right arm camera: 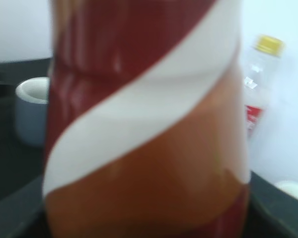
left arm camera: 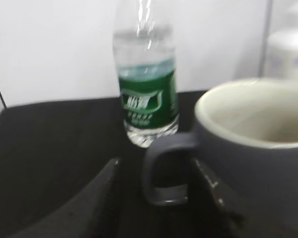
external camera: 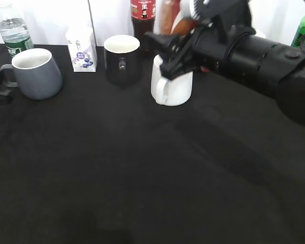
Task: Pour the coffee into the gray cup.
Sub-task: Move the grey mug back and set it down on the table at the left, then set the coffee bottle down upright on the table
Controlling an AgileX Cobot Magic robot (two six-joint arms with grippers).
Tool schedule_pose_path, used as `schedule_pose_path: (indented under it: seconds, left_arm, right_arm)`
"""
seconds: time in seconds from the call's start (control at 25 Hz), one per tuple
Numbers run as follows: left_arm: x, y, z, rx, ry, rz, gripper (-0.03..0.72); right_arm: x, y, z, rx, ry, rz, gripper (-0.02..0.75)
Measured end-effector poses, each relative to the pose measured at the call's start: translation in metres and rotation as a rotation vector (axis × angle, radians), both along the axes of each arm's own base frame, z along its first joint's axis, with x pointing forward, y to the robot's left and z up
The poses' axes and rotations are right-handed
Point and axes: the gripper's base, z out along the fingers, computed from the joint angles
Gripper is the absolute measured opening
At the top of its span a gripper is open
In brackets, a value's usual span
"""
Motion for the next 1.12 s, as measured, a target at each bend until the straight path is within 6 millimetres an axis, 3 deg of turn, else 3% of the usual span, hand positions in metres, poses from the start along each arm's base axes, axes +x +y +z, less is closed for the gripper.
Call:
schedule_pose_path:
  seconds: [0.12, 0.28, 0.56, 0.68, 0.96, 1.12]
  left_arm:
    - [-0.035, -0.016, 0.032, 0.003, -0.016, -0.066, 0.330]
    - [-0.053, -0.033, 0.062, 0.029, -0.058, -0.166, 0.330]
    - [-0.055, -0.037, 0.059, 0.060, -0.020, -0.203, 0.327]
    - [-0.056, -0.037, 0.059, 0.060, -0.018, -0.203, 0.324]
    - [-0.057, -0.040, 0.058, 0.090, -0.018, -0.242, 0.319]
    - [-0.057, -0.040, 0.058, 0.091, -0.018, -0.244, 0.319]
  right_arm:
    - [0.008, -0.012, 0.001, 0.077, 0.046, -0.161, 0.529]
    - [0.021, -0.038, 0.001, 0.054, 0.012, -0.444, 0.529]
    - [0.051, -0.113, -0.015, 0.160, 0.218, -0.684, 0.529]
    - [0.062, -0.111, -0.038, 0.106, 0.188, -0.672, 0.529]
    - [0.078, -0.098, -0.118, 0.071, 0.149, -0.589, 0.529]
    - [0.078, -0.097, -0.139, 0.056, 0.138, -0.576, 0.529]
